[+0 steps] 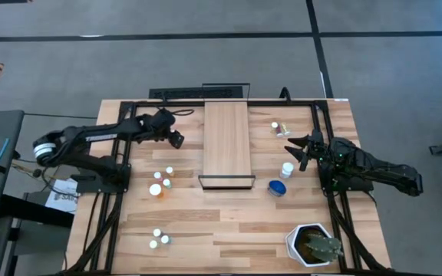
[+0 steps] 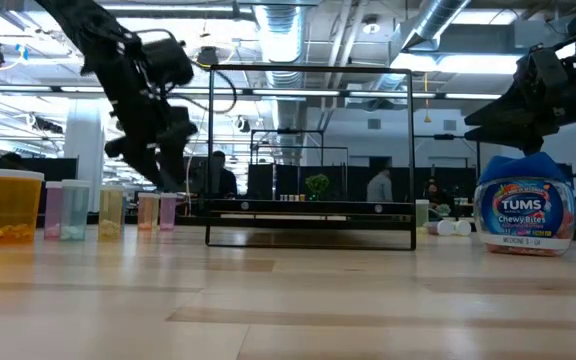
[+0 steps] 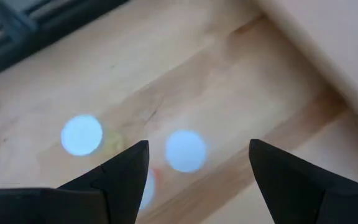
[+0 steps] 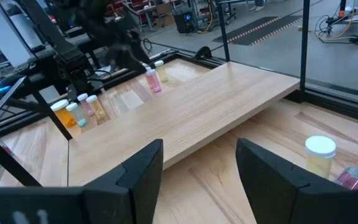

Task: Pick and place medicine bottles onto shelf by color
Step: Put the pink pill bottle on the shelf

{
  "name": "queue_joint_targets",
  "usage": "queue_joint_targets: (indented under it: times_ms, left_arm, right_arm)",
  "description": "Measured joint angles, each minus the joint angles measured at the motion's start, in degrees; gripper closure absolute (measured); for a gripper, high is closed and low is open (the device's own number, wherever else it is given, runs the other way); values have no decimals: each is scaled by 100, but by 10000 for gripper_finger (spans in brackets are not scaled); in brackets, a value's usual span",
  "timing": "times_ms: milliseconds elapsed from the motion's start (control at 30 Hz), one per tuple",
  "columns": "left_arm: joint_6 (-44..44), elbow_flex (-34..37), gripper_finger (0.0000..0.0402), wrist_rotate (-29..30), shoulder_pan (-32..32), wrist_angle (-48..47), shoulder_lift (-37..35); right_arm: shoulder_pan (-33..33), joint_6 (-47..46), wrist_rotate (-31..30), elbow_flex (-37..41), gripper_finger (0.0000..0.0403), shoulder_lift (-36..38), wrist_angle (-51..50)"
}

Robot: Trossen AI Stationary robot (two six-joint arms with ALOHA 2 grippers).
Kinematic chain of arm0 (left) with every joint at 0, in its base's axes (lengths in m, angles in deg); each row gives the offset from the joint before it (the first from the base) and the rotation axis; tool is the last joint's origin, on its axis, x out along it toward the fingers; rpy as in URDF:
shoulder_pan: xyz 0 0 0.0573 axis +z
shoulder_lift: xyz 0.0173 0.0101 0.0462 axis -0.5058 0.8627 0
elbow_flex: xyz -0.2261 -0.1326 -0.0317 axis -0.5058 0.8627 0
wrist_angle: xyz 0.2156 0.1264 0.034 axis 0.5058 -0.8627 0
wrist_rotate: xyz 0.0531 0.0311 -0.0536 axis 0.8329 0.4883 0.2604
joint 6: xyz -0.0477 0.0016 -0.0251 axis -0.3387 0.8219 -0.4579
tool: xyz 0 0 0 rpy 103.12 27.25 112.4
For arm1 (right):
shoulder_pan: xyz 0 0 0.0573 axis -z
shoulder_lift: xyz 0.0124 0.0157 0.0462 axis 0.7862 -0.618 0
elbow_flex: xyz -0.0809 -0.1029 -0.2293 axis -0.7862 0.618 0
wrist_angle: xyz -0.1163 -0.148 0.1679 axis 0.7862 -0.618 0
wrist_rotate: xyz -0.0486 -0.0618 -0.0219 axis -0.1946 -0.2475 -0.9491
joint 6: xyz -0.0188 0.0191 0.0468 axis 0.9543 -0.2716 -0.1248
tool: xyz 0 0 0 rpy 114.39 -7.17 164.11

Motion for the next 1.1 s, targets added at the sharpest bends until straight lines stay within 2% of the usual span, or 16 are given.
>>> queue_joint_targets:
  times_ms: [200, 600, 1100]
  left_arm:
    - [221, 0, 138, -189, 279, 304, 497]
    - [377, 0, 144, -339, 394, 320, 593]
    - [489, 0, 292, -409, 392, 309, 593]
  right_arm:
    - [1, 2, 0, 0, 178, -2, -1]
    - [-1, 0, 2, 2, 178, 1, -1]
    - [2, 0, 0, 0, 178, -1, -1]
